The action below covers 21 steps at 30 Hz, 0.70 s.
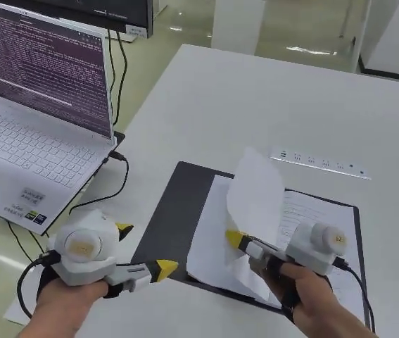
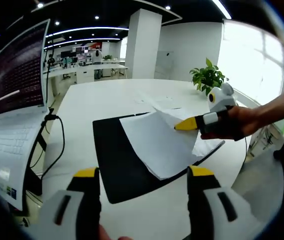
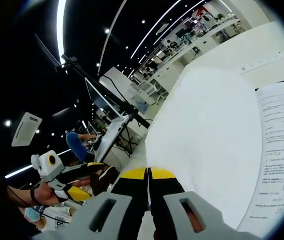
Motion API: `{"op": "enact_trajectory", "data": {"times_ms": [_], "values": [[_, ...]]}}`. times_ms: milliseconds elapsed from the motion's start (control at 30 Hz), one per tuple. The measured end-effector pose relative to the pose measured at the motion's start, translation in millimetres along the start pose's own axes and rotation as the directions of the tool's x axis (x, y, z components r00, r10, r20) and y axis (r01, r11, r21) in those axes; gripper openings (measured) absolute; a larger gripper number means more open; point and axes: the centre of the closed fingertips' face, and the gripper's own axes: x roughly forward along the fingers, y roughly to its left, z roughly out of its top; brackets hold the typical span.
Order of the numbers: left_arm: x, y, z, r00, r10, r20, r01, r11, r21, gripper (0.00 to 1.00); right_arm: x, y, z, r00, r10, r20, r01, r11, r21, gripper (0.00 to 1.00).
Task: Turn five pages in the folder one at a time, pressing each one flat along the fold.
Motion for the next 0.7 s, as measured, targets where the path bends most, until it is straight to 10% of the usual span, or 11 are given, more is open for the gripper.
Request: {"op": "enact_trajectory", "data": {"times_ms": [700], "values": [[3.0,4.8,3.3,0.9993,-0.036,-0.001,0.037,0.999,0.003,0.71,34.8,-18.0,-35.4,0.9945,-0.031,-0.100,0.035,0.999,0.041,0.00]]}}
